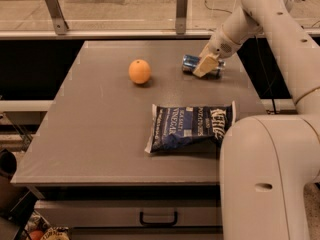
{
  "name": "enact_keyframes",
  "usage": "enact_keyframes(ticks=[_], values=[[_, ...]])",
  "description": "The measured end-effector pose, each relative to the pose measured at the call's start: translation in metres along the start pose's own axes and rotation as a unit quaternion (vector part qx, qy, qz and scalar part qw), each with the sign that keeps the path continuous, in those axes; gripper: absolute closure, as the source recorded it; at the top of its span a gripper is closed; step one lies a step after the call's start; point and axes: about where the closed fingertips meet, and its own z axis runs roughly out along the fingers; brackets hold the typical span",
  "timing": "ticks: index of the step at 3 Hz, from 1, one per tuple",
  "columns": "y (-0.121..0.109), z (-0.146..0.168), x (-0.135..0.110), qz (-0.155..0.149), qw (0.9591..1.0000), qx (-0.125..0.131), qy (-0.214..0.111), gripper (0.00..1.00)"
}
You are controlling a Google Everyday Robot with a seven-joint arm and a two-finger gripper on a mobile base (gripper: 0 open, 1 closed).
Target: Knock redbull can over
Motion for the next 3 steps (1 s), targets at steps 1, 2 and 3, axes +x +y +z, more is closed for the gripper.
enact_keyframes(ticks=[1,2,3], values=[[-0.0004,-0.0025,-0.0017,0.000,1.0000,0.000,0.000,0.58],[-0.0009,0.0008,-0.0020,0.000,1.0000,-0.001,0.000,0.36],[-0.0011,-0.0009,-0.0031,0.000,1.0000,-0.001,0.000,0.13]])
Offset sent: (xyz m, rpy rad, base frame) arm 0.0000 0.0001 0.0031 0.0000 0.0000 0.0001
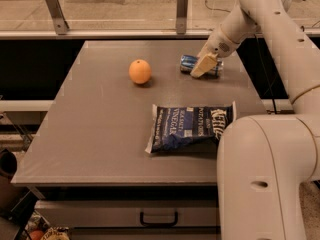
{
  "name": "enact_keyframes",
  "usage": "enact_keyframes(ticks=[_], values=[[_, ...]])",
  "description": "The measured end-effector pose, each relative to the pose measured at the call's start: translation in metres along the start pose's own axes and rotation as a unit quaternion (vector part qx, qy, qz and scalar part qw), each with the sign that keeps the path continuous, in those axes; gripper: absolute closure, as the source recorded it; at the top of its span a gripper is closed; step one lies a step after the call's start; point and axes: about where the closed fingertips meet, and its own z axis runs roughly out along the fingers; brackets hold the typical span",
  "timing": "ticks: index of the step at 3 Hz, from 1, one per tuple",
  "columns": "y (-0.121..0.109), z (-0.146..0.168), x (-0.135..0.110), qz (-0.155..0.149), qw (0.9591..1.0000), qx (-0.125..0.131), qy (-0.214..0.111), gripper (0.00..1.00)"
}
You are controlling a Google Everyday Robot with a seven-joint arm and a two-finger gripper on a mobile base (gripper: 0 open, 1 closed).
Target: Knock redbull can over
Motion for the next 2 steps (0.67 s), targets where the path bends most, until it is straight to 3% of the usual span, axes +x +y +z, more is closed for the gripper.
enact_keyframes(ticks=[1,2], values=[[-0.0007,0.0043,-0.0003,0.000,1.0000,-0.001,0.000,0.00],[-0.0007,0.0044,-0.0003,0.000,1.0000,-0.001,0.000,0.00]])
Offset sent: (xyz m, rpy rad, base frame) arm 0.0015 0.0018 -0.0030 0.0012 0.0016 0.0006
